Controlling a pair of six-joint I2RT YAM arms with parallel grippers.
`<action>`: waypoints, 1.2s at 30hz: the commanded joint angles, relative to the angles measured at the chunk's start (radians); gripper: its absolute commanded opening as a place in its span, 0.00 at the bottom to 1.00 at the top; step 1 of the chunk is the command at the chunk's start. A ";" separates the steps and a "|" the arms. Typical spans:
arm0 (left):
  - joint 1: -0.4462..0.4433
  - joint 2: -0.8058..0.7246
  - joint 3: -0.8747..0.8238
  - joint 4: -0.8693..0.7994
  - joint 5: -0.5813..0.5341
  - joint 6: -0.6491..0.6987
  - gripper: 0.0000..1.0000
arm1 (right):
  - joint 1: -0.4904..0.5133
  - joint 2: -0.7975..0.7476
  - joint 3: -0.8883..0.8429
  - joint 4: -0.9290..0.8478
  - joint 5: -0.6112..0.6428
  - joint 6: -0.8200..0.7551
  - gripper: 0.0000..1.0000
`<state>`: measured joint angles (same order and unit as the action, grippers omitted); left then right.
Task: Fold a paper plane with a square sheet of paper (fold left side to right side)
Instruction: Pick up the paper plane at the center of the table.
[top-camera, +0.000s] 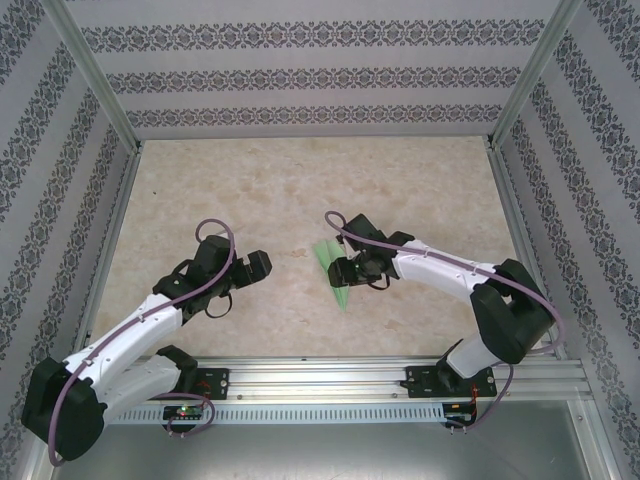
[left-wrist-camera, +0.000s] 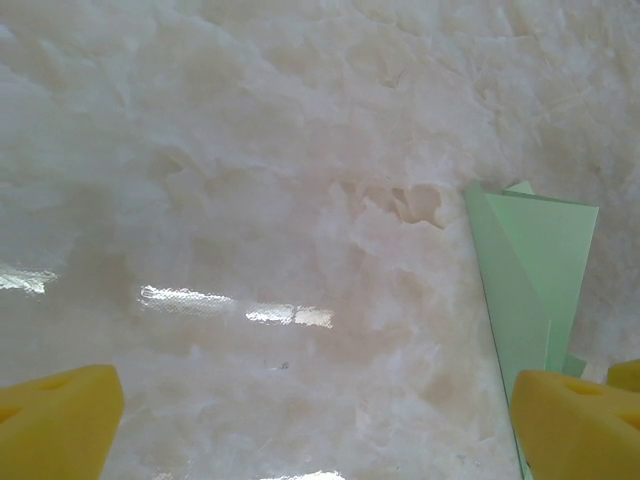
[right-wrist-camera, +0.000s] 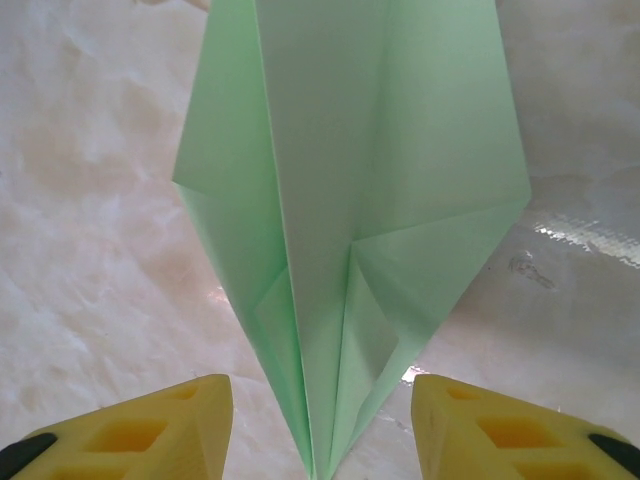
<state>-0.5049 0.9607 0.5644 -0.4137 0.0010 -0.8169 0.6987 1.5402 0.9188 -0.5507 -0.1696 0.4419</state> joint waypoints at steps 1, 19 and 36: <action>-0.001 -0.019 -0.015 -0.012 -0.025 0.001 1.00 | 0.008 0.031 0.006 -0.007 -0.008 -0.021 0.51; -0.001 -0.016 -0.019 -0.016 -0.032 0.002 1.00 | 0.037 0.116 0.042 0.013 -0.019 -0.006 0.45; -0.001 -0.019 -0.020 -0.017 -0.029 0.000 1.00 | 0.061 0.176 0.087 -0.012 0.036 -0.006 0.24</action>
<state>-0.5049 0.9565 0.5541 -0.4149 -0.0135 -0.8169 0.7467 1.6951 0.9749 -0.5541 -0.1669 0.4423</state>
